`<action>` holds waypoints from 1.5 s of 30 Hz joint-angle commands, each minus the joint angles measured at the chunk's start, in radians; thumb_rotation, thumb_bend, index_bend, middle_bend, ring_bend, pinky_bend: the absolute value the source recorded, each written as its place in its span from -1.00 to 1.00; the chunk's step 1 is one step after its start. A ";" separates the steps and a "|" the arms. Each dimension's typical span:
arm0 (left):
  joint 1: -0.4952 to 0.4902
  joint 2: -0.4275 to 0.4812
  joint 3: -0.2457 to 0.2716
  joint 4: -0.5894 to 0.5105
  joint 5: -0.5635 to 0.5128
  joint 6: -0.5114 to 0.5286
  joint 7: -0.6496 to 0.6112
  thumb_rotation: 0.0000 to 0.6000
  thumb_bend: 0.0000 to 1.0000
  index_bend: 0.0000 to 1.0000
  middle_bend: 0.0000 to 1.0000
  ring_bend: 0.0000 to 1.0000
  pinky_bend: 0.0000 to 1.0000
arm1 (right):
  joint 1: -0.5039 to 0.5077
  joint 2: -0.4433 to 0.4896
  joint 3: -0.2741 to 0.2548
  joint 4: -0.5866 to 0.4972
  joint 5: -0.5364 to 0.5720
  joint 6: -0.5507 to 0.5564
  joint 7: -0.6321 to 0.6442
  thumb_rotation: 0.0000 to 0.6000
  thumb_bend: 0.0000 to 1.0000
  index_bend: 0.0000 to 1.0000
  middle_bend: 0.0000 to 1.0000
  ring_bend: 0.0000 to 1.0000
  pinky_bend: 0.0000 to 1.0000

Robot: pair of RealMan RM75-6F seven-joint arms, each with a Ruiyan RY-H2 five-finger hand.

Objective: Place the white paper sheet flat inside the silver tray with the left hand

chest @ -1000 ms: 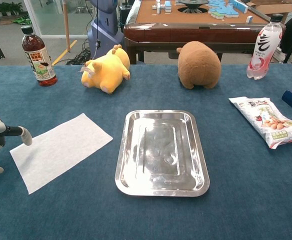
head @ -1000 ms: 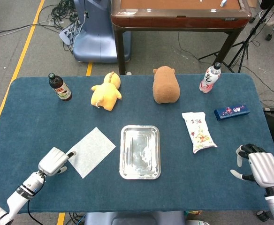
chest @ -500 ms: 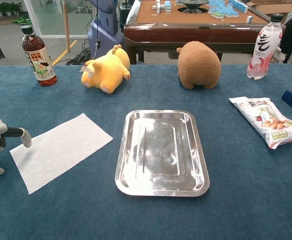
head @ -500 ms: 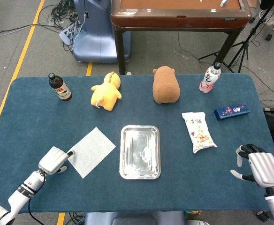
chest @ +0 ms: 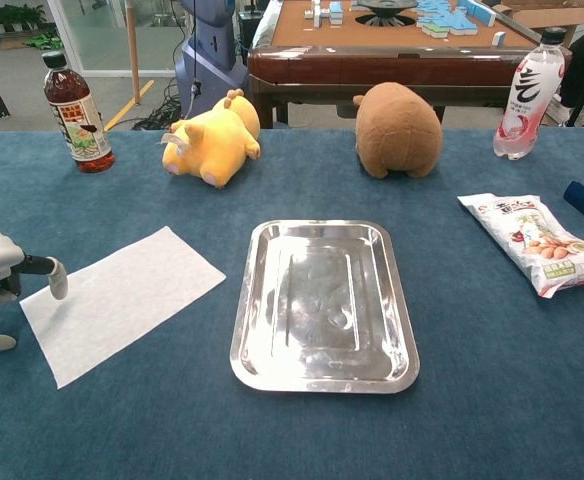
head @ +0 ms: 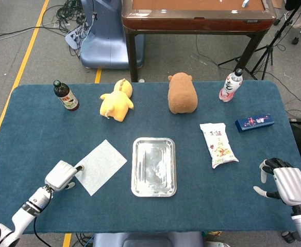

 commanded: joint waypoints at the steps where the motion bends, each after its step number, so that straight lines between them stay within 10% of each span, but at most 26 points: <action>1: -0.002 -0.004 0.000 0.002 0.000 0.002 0.000 1.00 -0.74 -0.17 1.00 0.94 1.00 | 0.000 0.000 0.001 0.000 0.001 0.001 0.000 1.00 -0.79 0.36 -0.18 -0.47 -0.28; 45: -0.016 -0.032 -0.011 0.008 -0.018 0.014 -0.023 1.00 -0.34 -0.11 1.00 0.96 1.00 | -0.001 0.003 0.002 -0.003 0.005 0.001 0.002 1.00 -0.79 0.36 -0.18 -0.47 -0.28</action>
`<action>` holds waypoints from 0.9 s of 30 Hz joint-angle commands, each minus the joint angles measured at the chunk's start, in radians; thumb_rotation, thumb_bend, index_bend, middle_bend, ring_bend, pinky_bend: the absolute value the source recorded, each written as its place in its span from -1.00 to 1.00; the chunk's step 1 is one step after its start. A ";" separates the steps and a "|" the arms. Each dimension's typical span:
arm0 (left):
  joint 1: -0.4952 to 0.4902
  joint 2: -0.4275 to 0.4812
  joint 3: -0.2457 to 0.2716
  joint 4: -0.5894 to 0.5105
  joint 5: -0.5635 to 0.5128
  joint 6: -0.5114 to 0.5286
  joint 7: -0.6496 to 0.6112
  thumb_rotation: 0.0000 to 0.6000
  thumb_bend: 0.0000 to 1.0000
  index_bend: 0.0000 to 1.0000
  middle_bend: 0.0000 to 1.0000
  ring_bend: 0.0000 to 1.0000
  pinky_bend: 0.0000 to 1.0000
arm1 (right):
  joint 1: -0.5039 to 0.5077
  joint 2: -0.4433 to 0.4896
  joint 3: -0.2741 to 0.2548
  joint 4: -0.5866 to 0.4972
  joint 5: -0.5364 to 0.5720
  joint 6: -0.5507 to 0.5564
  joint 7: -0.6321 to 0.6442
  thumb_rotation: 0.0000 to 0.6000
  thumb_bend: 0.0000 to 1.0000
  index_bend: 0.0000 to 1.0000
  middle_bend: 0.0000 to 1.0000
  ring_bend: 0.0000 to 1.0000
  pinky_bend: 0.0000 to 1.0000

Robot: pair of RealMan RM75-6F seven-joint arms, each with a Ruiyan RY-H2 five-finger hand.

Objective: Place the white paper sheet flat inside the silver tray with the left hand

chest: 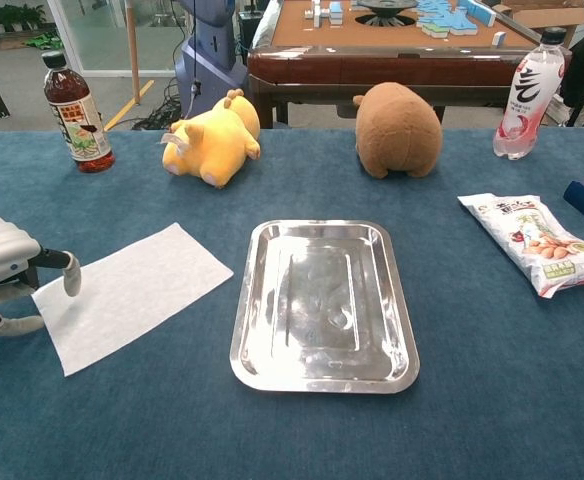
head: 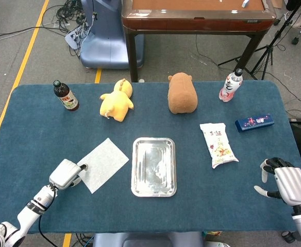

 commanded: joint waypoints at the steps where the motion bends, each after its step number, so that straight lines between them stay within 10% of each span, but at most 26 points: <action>1: 0.000 0.000 -0.001 -0.002 -0.001 0.002 -0.002 1.00 -0.33 -0.11 1.00 0.96 1.00 | 0.000 -0.001 0.000 0.000 0.000 -0.001 -0.001 1.00 -0.79 0.36 -0.18 -0.47 -0.28; 27: 0.005 -0.009 0.010 0.027 0.013 0.038 -0.063 1.00 -0.09 0.16 1.00 1.00 1.00 | 0.001 -0.002 0.001 0.003 0.002 -0.001 0.001 1.00 -0.79 0.36 -0.18 -0.47 -0.28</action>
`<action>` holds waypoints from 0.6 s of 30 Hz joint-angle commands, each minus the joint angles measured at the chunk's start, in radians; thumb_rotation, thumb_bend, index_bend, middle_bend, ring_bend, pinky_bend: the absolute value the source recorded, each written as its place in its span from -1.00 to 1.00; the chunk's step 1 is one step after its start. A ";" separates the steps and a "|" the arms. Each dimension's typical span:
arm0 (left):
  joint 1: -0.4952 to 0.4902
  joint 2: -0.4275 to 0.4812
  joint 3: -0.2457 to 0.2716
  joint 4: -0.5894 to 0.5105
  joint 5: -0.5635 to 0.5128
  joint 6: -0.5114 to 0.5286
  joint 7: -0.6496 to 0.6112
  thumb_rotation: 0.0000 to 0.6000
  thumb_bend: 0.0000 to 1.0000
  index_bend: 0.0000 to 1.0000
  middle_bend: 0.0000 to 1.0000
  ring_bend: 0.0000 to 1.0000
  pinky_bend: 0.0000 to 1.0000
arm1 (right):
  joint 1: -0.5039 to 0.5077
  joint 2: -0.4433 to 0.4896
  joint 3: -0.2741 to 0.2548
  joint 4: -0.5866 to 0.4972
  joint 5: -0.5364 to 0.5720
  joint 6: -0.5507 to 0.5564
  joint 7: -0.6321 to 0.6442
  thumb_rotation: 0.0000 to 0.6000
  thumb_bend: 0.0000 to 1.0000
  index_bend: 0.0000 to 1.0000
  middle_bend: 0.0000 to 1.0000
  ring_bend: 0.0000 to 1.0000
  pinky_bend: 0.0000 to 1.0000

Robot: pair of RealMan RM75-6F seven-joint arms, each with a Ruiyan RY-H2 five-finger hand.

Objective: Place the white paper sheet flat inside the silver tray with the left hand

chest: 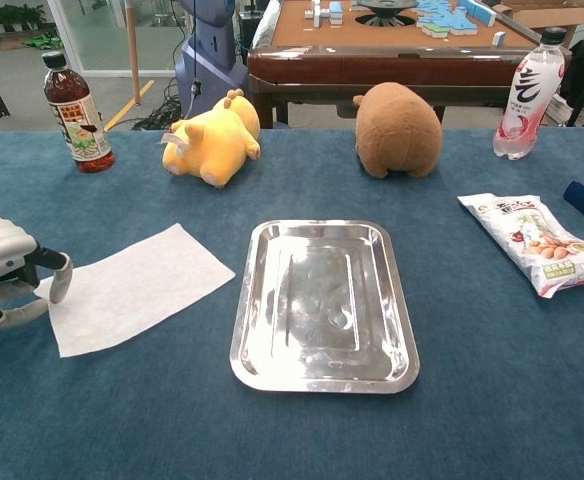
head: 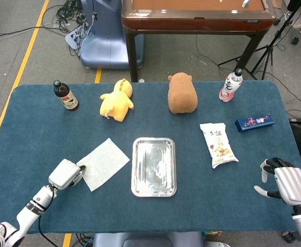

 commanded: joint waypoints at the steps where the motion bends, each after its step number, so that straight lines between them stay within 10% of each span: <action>1: 0.002 0.000 0.001 0.002 0.001 0.005 -0.010 1.00 -0.09 0.17 1.00 1.00 1.00 | 0.000 0.000 0.000 0.001 0.001 0.000 0.000 1.00 -0.79 0.36 -0.18 -0.47 -0.28; 18: 0.027 0.065 -0.016 -0.135 -0.021 0.061 -0.106 1.00 -0.12 0.27 1.00 1.00 1.00 | -0.004 0.009 0.003 -0.008 -0.004 0.013 0.006 1.00 -0.79 0.36 -0.18 -0.47 -0.28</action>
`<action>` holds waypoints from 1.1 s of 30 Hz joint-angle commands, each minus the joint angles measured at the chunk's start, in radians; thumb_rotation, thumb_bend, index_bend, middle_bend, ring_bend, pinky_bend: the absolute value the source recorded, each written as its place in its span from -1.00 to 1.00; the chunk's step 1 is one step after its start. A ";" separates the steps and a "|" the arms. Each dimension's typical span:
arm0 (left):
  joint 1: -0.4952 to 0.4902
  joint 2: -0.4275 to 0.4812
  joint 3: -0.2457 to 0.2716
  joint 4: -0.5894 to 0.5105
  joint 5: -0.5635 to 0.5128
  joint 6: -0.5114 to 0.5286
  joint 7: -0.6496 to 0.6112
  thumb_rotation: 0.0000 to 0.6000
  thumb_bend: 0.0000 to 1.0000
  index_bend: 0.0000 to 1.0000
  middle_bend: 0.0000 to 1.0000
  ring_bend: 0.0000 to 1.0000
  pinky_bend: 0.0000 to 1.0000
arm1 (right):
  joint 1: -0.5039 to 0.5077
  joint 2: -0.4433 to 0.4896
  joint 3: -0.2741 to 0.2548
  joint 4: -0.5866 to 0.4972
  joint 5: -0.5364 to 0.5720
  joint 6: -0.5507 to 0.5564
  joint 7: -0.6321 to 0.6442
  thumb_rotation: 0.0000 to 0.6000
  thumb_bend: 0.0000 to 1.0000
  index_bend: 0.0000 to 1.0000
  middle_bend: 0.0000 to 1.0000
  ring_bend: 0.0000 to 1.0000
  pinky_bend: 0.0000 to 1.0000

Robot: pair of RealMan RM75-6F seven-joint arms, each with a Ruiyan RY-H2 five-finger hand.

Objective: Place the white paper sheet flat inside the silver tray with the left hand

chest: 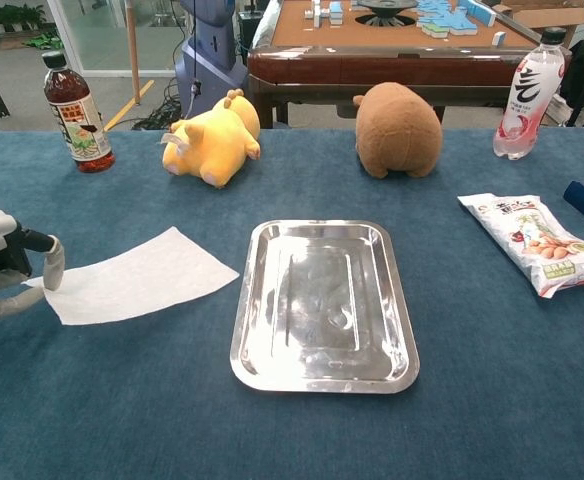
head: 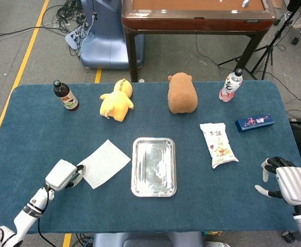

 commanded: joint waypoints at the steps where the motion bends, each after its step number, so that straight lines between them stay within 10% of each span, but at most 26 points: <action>1: 0.006 0.018 -0.005 -0.033 -0.005 0.011 -0.007 1.00 -0.12 0.30 1.00 1.00 1.00 | 0.000 0.000 0.000 0.000 -0.001 0.001 0.000 1.00 -0.79 0.36 -0.18 -0.47 -0.28; 33: 0.084 0.098 -0.126 -0.492 -0.193 0.036 0.186 1.00 0.34 0.64 1.00 1.00 1.00 | -0.004 0.006 0.003 -0.010 -0.002 0.010 -0.002 1.00 -0.79 0.36 -0.18 -0.47 -0.28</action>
